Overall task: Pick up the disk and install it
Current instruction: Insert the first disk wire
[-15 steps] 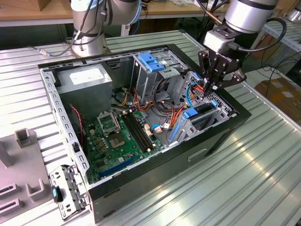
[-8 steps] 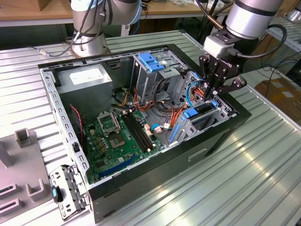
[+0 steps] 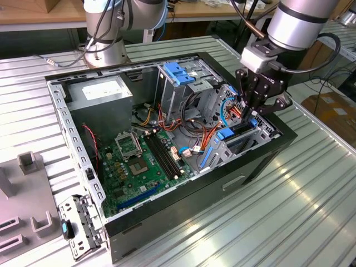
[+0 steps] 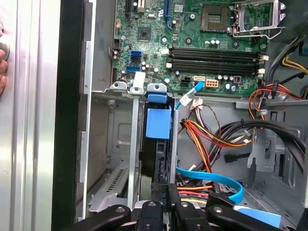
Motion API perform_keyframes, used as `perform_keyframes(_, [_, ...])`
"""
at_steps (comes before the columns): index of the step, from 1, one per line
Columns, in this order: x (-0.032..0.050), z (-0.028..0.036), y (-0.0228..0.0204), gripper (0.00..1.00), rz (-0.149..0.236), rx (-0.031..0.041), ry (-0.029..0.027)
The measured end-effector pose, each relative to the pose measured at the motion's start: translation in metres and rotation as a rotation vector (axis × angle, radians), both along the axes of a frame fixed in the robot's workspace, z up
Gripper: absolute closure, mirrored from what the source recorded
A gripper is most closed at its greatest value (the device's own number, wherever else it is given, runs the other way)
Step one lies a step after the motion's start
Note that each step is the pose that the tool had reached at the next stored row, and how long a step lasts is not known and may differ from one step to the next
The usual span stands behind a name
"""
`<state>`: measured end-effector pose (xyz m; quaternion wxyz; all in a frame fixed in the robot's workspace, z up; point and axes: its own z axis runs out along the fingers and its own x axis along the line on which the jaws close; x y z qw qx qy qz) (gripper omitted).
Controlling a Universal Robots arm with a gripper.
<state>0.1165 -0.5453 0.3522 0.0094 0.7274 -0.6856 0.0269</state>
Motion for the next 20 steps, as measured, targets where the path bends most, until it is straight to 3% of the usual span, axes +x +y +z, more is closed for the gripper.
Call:
perform_keyframes(9, [-0.0002,-0.0043,-0.0005,0.84,-0.045,-0.0001,0.0])
perform_keyframes(20, [-0.0006,-0.0085,-0.0006,0.84,-0.052,0.0012,0.0])
